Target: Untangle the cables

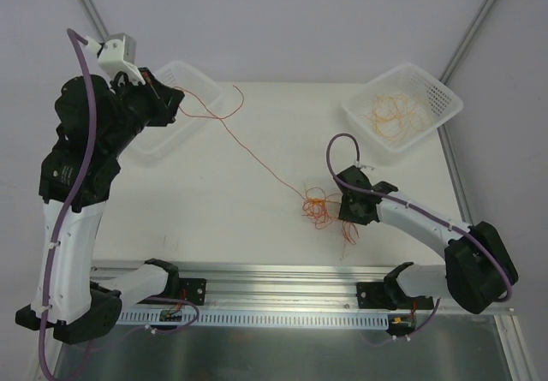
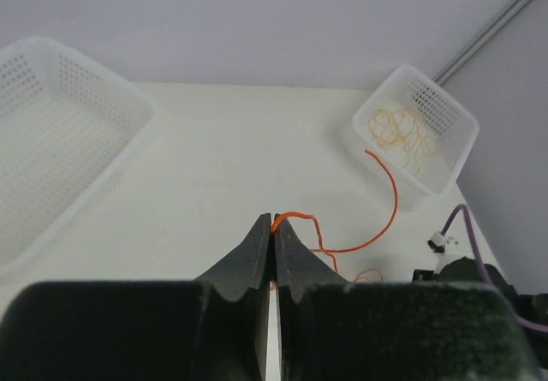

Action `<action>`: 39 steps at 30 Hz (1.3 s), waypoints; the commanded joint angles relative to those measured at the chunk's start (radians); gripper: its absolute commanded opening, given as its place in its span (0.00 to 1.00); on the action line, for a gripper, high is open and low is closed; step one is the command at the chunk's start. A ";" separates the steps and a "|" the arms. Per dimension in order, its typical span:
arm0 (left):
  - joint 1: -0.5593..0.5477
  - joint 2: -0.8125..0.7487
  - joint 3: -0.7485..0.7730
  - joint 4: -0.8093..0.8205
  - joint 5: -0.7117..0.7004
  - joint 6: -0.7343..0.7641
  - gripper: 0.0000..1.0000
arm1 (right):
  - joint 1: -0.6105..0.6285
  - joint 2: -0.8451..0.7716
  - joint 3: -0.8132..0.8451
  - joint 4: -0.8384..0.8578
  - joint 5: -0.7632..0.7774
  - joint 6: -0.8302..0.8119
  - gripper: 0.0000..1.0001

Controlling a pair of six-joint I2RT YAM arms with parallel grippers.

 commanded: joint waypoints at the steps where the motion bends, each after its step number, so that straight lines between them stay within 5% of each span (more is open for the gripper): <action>1: 0.013 -0.019 -0.155 -0.001 0.062 -0.023 0.00 | -0.002 -0.059 0.085 -0.045 -0.076 -0.085 0.38; 5: 0.011 -0.051 -0.400 0.025 0.217 -0.048 0.00 | 0.045 -0.055 0.179 -0.066 -0.130 -0.177 0.59; 10: 0.013 -0.103 -0.739 0.076 0.152 -0.020 0.00 | 0.141 -0.019 0.267 -0.080 -0.136 -0.207 0.77; 14: 0.011 -0.111 -0.914 0.083 0.055 0.039 0.33 | 0.185 -0.022 0.296 -0.079 -0.136 -0.208 0.82; 17: 0.011 -0.114 -0.941 0.088 0.151 0.079 0.57 | 0.194 -0.041 0.305 -0.088 -0.128 -0.217 0.84; 18: 0.013 -0.119 -0.947 0.097 0.183 0.090 0.75 | 0.196 -0.047 0.306 -0.092 -0.125 -0.217 0.84; 22: -0.045 -0.114 -0.929 0.120 0.302 0.170 0.94 | 0.197 -0.079 0.299 -0.108 -0.104 -0.211 0.84; 26: -0.272 -0.050 -0.877 0.149 0.291 0.288 0.94 | 0.197 -0.104 0.284 -0.112 -0.099 -0.204 0.84; 30: -0.383 0.053 -0.852 0.224 0.319 0.359 0.94 | 0.197 -0.137 0.264 -0.106 -0.095 -0.199 0.84; 39: -0.496 0.277 -0.886 0.546 0.394 0.547 0.86 | 0.194 -0.251 0.224 -0.137 -0.018 -0.139 0.86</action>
